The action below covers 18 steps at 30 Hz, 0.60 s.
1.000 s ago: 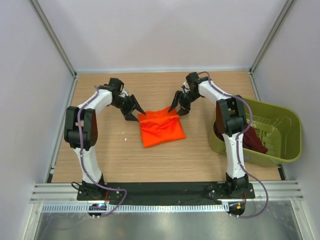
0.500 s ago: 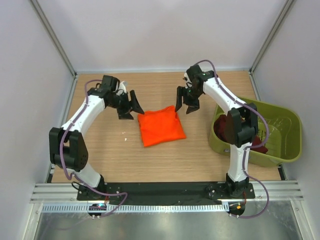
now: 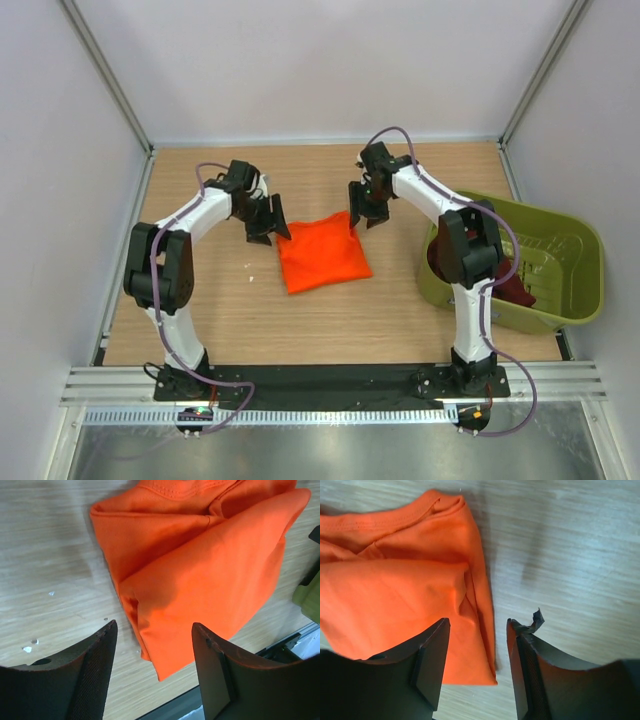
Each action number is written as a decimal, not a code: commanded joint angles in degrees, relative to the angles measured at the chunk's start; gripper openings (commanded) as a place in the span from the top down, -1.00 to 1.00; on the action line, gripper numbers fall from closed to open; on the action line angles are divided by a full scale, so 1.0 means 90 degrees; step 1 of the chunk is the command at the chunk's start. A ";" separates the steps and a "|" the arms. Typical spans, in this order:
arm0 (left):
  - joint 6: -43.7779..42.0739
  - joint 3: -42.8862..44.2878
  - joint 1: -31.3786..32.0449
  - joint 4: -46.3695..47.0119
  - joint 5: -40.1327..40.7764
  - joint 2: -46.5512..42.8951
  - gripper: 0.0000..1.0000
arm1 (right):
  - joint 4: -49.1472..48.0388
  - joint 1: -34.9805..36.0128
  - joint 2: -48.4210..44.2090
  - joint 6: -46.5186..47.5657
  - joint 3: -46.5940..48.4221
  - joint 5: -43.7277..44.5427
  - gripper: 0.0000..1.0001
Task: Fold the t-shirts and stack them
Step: Fold the tshirt
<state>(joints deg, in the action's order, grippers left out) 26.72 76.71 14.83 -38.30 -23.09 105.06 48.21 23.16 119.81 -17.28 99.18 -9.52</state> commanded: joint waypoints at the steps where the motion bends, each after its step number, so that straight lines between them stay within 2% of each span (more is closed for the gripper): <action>1: -0.0186 0.0499 -0.0017 0.0330 0.0008 0.0181 -0.25 | -0.0532 0.0005 0.0173 0.0074 0.0357 -0.0016 -0.10; 6: -0.0118 0.0647 -0.0017 0.0506 -0.0227 0.0436 -0.21 | -0.0707 -0.0005 0.0486 -0.0101 0.0728 -0.0299 -0.03; 14: -0.0059 0.0793 -0.0017 0.0389 -0.0305 0.0719 0.08 | -0.0786 -0.0014 0.0780 -0.0375 0.0807 -0.0573 0.06; 18: -0.0059 0.0803 -0.0017 0.0379 -0.0364 0.0749 0.15 | -0.0844 -0.0005 0.0780 -0.0453 0.0748 -0.0729 0.13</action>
<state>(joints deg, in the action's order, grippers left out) 26.57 81.65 14.83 -35.68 -24.56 111.79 42.83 23.03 127.57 -20.10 104.79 -14.09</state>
